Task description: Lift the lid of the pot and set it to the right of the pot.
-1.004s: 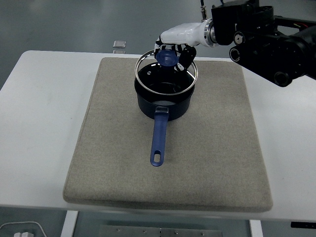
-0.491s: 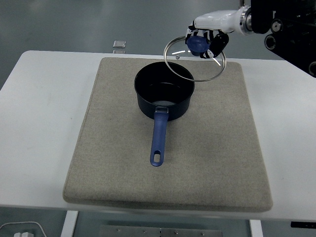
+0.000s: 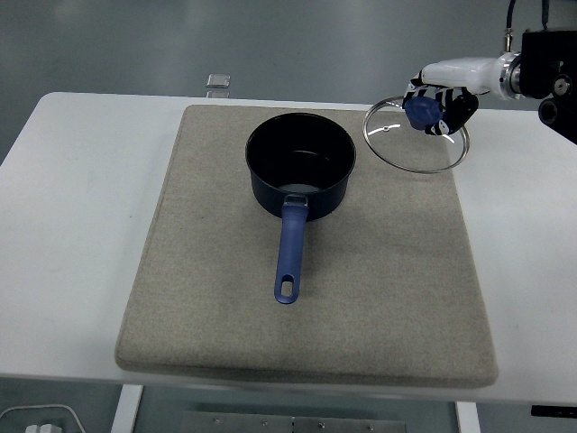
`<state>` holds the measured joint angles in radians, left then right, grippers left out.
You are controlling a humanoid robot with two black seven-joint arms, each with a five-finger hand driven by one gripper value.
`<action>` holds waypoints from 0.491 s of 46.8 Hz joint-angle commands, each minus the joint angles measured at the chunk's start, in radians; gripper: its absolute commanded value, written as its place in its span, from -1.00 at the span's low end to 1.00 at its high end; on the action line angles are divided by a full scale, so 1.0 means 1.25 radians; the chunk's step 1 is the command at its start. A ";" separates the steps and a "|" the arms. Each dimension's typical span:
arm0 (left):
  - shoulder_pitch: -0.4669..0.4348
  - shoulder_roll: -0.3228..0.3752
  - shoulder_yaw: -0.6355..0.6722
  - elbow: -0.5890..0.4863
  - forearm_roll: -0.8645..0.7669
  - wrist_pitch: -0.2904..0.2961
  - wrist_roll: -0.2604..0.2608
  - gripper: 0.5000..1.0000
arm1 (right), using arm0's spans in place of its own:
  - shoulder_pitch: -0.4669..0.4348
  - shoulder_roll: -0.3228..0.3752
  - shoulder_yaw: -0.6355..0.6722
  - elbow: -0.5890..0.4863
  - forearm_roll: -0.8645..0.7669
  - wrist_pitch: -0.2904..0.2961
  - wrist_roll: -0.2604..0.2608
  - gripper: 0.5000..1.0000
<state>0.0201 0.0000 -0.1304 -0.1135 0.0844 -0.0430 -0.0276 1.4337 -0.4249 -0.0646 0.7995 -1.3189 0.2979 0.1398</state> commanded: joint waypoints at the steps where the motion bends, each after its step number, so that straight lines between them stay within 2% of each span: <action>1: 0.001 0.000 0.000 0.000 0.000 0.000 0.000 1.00 | -0.019 -0.007 0.001 -0.005 0.000 -0.005 -0.001 -1.00; 6: 0.000 0.000 0.000 0.000 0.000 0.000 0.000 1.00 | -0.042 -0.002 0.000 -0.019 -0.001 -0.027 -0.001 -1.00; 23: 0.000 0.000 0.000 0.000 0.000 0.000 0.000 1.00 | -0.084 0.009 0.003 -0.021 0.002 -0.054 -0.001 -1.00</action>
<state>0.0199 0.0000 -0.1304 -0.1135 0.0844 -0.0429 -0.0266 1.3297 -0.4143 -0.0616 0.7729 -1.3178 0.2360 0.1379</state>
